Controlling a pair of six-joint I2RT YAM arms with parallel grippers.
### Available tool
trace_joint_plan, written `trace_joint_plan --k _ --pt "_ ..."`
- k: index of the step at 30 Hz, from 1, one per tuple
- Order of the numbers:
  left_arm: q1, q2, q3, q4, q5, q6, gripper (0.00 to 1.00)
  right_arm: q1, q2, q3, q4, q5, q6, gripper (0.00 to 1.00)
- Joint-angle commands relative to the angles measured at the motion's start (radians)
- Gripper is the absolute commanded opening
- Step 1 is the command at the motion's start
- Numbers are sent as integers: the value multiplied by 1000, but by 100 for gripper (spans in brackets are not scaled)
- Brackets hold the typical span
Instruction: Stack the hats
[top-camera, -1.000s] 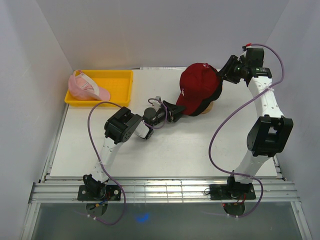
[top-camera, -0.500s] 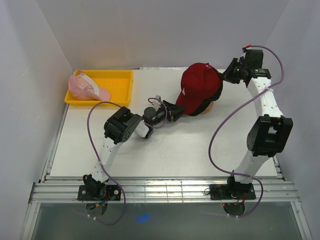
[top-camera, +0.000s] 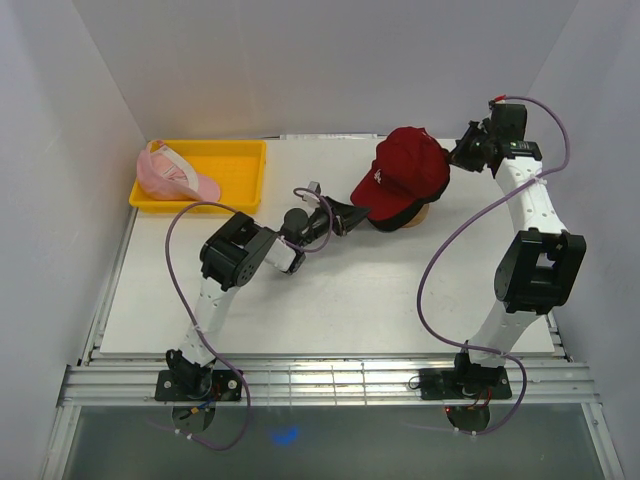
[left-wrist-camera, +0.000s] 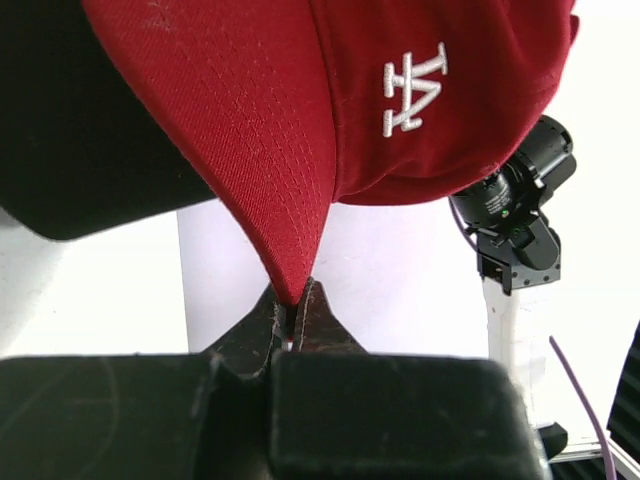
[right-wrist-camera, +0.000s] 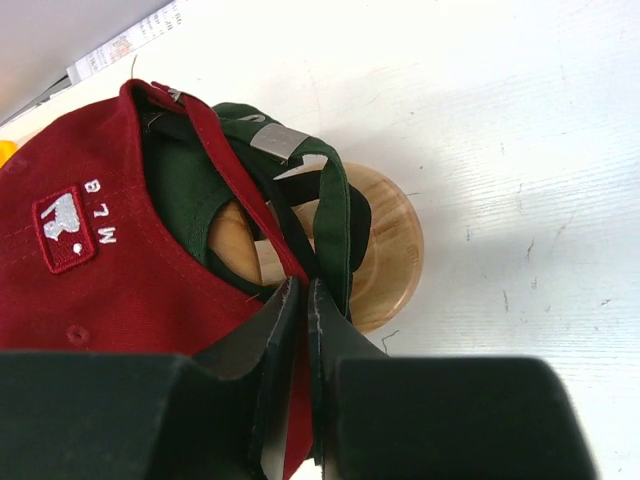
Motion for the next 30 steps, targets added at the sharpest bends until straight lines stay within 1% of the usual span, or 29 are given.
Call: trace_joint_plan --k 1,6,9,14,17,23,30 --pt "0 -52 -33 -129 -19 -4 0 -6 -19 -32 -39 31 -34 12" --pt "0 -69 -46 -212 -27 9 0 -9 -22 -56 -29 23 -34 12" --pt "0 -80 -57 -331 -41 1 0 -9 -22 -75 -22 22 -32 11" --pt "3 -75 -99 -344 -61 -14 0 -12 -25 -93 -20 31 -37 11" --pt "5 -72 -108 -388 -65 -20 0 -15 -18 -93 -20 25 -37 12" --pt "8 -58 -105 -459 -67 -31 0 -19 1 -99 -25 39 -37 11" --pt "8 -31 -89 -493 -64 -40 0 -34 19 -119 -31 48 -34 11"
